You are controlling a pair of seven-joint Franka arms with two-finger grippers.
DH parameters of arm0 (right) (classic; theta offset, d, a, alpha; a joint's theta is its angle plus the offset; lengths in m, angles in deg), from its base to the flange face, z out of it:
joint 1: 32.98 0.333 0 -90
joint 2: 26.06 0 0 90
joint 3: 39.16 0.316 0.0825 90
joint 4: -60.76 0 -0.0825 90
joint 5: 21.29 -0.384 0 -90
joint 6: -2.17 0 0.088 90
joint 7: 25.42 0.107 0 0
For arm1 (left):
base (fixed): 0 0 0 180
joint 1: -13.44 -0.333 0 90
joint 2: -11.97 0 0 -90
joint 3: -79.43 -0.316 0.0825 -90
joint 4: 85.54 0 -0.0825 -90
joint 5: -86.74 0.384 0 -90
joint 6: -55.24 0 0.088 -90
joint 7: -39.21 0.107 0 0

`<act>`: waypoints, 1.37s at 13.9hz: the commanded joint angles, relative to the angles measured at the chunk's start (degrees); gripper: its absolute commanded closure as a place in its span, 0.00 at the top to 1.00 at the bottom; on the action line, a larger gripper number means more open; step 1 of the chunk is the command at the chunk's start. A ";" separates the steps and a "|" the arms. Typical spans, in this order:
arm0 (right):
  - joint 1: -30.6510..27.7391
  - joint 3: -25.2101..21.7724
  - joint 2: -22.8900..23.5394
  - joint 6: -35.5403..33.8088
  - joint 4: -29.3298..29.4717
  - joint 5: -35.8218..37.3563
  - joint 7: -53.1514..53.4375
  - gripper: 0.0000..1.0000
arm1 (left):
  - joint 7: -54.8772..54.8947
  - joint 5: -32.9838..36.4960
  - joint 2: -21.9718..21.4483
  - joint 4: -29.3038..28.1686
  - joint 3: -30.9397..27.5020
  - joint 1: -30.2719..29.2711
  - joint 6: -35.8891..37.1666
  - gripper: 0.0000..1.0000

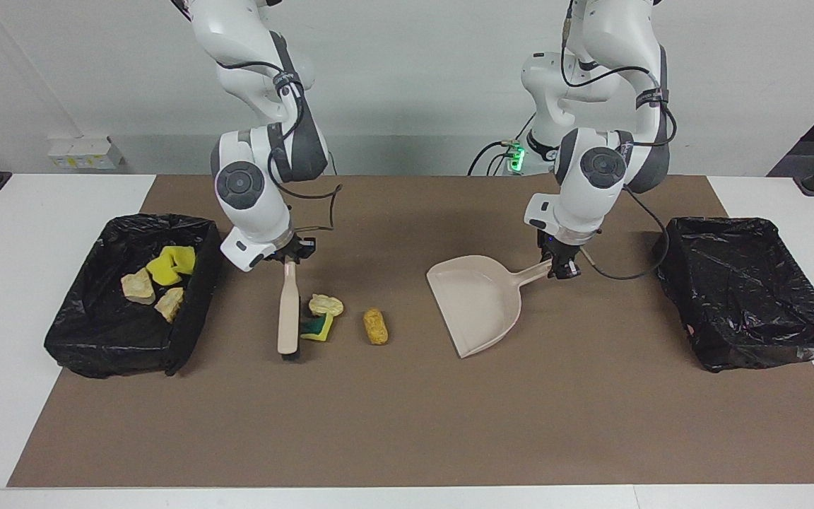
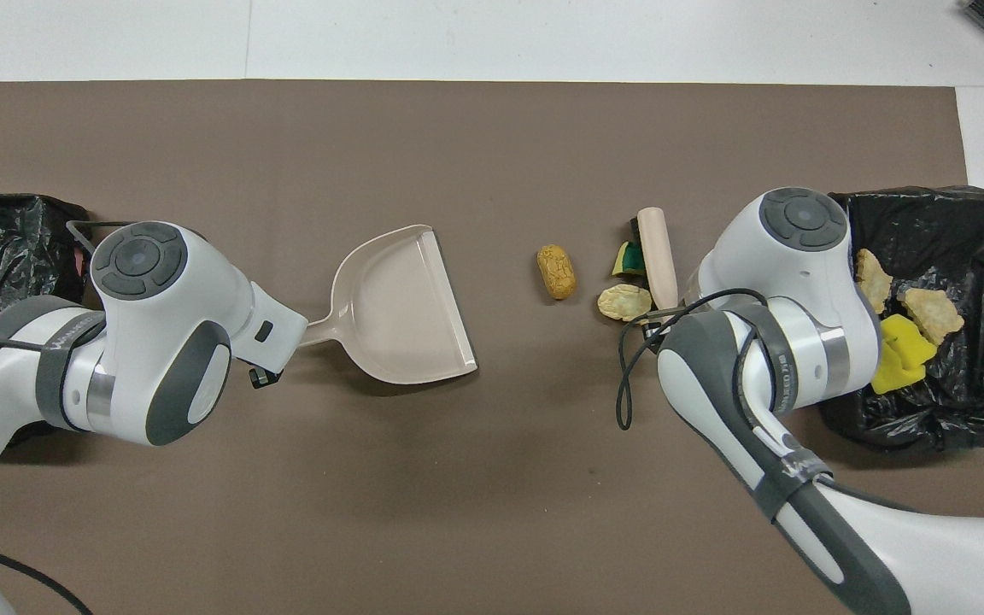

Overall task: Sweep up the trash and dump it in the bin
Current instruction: 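Sweep the bread chunk and sponge toward the dustpan with the right gripper's brush, then sweep the bread piece into the dustpan with the right gripper's brush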

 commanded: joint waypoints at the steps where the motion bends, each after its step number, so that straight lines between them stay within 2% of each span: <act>1: 3.10 0.26 2.60 3.27 1.49 -3.66 -0.01 0.00 | -1.73 0.80 -1.27 -1.46 -0.43 0.58 -1.41 0.00; 5: 8.90 0.44 4.89 6.96 3.87 -7.79 2.88 0.00 | -1.73 0.80 -1.27 -1.46 -0.43 0.58 -1.32 0.00; 10: 15.75 0.61 4.28 6.97 4.31 -11.93 5.96 0.00 | -1.73 0.80 -1.27 -1.37 -0.43 0.58 -1.41 0.00; 12: 19.18 0.61 3.23 6.09 4.13 -12.37 11.57 0.00 | -1.73 0.80 -1.18 -1.37 -0.43 0.58 -1.85 0.00; 14: 20.95 0.61 2.70 5.30 4.13 -12.81 13.17 0.00 | -1.73 0.80 -1.18 -1.37 -0.43 0.58 -1.85 0.00; 19: 24.29 0.79 2.87 6.44 5.97 -19.67 14.49 0.00 | -1.73 0.80 -1.18 -1.37 -0.43 0.58 -1.85 0.00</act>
